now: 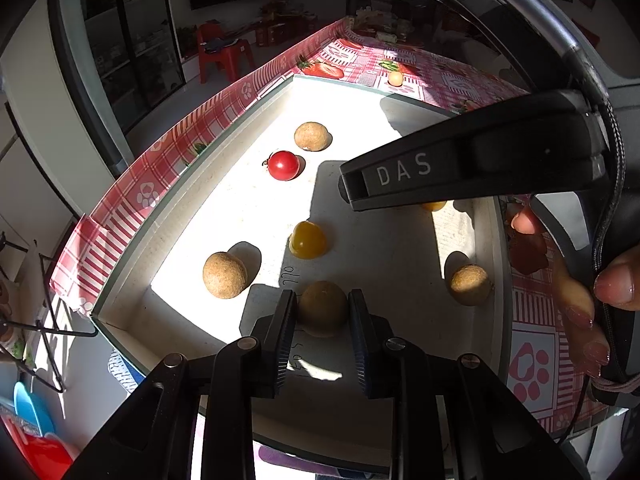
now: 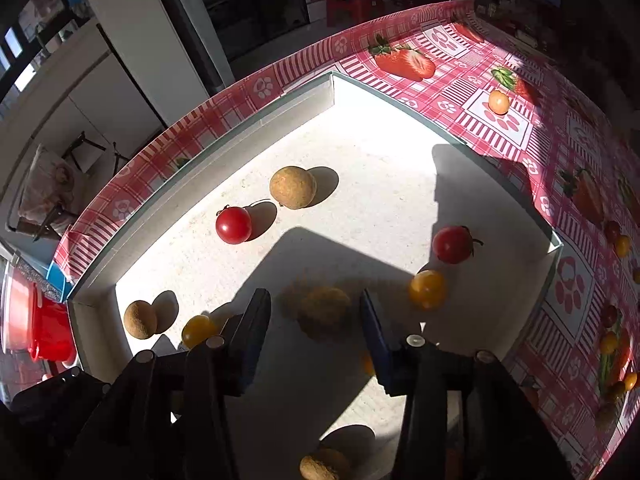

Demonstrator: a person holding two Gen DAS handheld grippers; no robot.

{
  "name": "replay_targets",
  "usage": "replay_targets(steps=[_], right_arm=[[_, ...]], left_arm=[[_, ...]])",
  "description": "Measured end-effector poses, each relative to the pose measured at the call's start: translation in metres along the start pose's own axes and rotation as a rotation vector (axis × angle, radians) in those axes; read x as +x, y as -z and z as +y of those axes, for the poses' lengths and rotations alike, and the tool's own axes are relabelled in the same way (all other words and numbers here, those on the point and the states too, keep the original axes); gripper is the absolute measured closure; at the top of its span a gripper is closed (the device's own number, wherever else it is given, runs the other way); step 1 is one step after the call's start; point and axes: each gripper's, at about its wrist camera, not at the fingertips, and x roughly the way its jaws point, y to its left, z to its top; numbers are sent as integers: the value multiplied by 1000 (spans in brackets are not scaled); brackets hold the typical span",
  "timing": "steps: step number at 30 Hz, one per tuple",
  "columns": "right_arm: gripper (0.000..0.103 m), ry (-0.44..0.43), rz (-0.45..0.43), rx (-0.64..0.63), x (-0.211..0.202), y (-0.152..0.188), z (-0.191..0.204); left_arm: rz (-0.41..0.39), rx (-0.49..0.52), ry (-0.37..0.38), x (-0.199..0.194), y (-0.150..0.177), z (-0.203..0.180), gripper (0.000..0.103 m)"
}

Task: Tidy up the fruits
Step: 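Open the right gripper over the tray, then open the left gripper, then grasp a yellow cherry tomato with the left gripper while the right grasps a red one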

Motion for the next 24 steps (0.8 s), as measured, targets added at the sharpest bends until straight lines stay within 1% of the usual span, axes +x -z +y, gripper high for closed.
replay_targets(steps=[1,2,3,4,7,11,15,19,24], right_arm=[[51,-2,-7,2,-3,0,-1],[49,-5,-15,5,-6,-1,-1],[43,-11,-24,9,-9,-1,-2],[35,-20,-36,15,-14,-2,-2],[23,-37,-79,35,-28,-3,-6],[22,-49,-128,74,-48,2,-16],[22,-40,-165,111,-68,15,-36],[22,-20,-186,175,-87,35,-68],[22,37,-195,250,-110,65,-112]], left_arm=[[-7,-4,-5,-1,0,1,48],[-28,-9,-14,-5,1,2,26],[-57,-12,-22,-10,2,2,24],[-69,-9,-18,-14,2,2,24],[-60,-4,-15,-16,0,2,24],[-63,0,-13,-21,-1,-3,24],[-74,25,-12,-28,-2,-15,24],[-88,60,5,-36,-5,-30,24],[-100,111,45,-45,-14,-61,24]])
